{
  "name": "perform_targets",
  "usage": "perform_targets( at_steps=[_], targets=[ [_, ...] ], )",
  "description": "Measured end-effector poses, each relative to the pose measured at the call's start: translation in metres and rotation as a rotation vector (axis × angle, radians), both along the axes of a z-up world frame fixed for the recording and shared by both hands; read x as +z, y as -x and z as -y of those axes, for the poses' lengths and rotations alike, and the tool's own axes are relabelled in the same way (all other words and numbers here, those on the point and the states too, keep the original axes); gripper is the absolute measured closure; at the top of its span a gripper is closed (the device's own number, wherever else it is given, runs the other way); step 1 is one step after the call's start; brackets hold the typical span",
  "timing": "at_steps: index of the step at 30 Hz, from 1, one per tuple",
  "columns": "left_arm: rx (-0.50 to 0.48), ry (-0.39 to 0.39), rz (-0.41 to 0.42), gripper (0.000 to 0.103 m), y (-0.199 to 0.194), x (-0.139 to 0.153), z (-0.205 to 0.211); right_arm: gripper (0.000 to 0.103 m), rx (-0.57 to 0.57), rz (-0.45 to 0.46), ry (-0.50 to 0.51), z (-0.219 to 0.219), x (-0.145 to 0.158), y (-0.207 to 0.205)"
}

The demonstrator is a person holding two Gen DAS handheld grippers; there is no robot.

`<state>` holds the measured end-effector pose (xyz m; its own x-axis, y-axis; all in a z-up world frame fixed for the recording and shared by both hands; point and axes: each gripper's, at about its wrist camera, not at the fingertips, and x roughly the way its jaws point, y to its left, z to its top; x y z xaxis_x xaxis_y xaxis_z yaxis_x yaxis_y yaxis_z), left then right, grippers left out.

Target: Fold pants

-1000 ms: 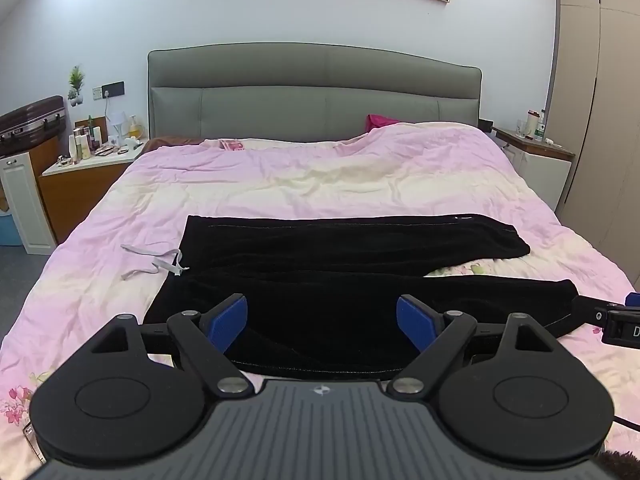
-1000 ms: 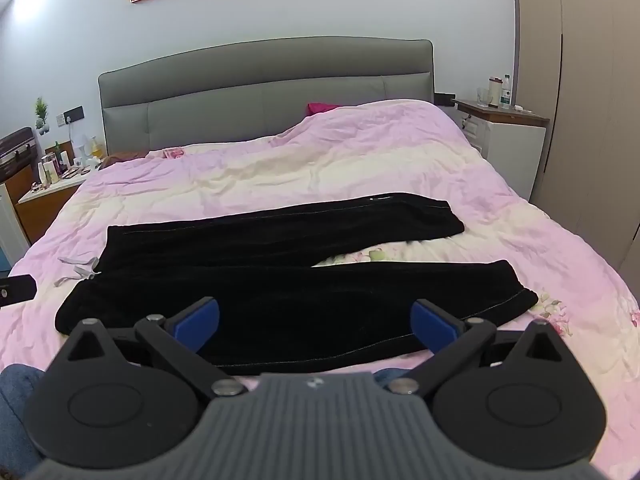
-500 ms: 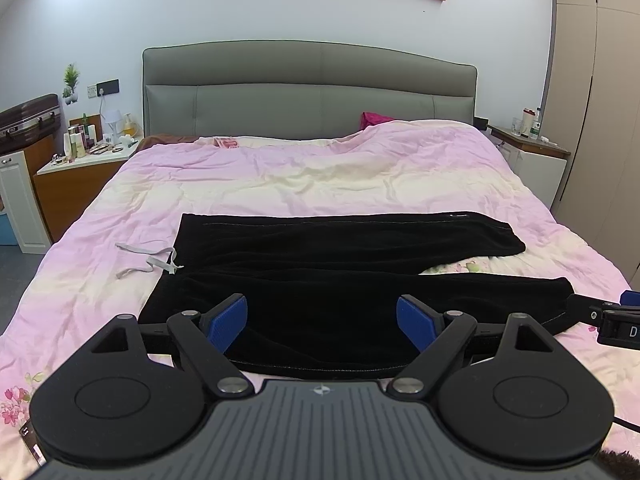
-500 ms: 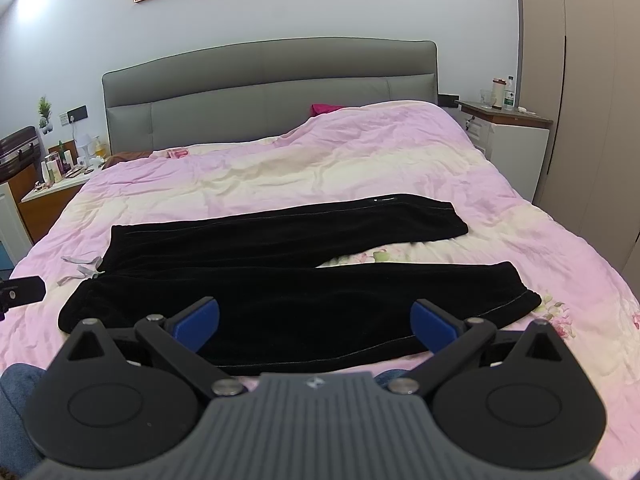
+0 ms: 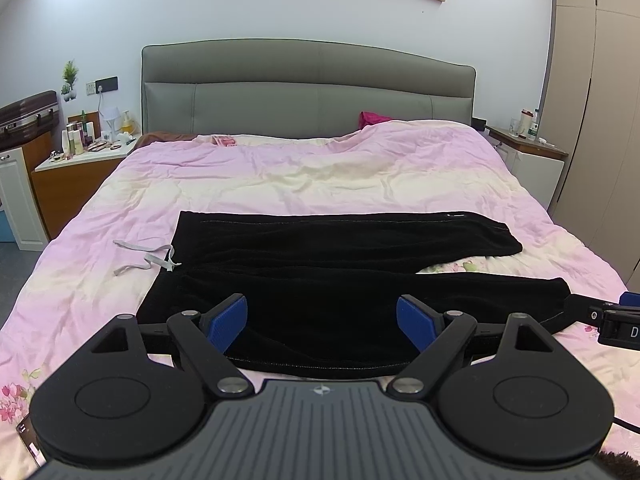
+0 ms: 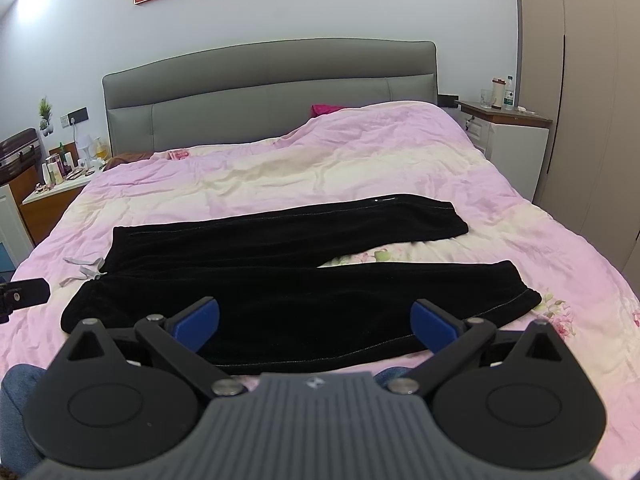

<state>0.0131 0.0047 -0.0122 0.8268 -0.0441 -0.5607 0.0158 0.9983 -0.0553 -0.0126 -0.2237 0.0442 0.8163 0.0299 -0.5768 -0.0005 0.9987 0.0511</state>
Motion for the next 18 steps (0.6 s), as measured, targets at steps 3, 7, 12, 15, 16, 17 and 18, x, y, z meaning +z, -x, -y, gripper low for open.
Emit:
perform_targets(
  at_steps=[3,7,12,15,16,17,18],
  targets=[
    [0.001,0.004,-0.003,0.004,0.000,-0.003,0.002,0.005,-0.004,0.002,-0.001,0.000,0.000,0.002],
    [-0.006,0.015,0.002,0.004,0.005,-0.003,-0.002,0.005,-0.009,0.007,-0.001,0.000,0.002,0.004],
    [-0.011,0.021,0.003,0.004,0.009,-0.002,-0.005,0.005,-0.009,0.017,0.001,0.000,0.003,0.009],
    [-0.008,0.020,0.003,0.004,0.009,-0.002,-0.006,0.005,-0.006,0.024,-0.001,0.001,0.004,0.011],
    [-0.007,0.019,0.003,0.004,0.009,-0.002,-0.006,0.005,-0.004,0.026,-0.002,0.001,0.004,0.012],
    [-0.006,0.018,0.002,0.004,0.010,-0.002,-0.006,0.005,-0.002,0.027,-0.005,0.001,0.004,0.012],
    [-0.004,0.017,0.001,0.004,0.011,-0.002,-0.006,0.005,0.001,0.027,-0.008,0.001,0.004,0.013]
  ],
)
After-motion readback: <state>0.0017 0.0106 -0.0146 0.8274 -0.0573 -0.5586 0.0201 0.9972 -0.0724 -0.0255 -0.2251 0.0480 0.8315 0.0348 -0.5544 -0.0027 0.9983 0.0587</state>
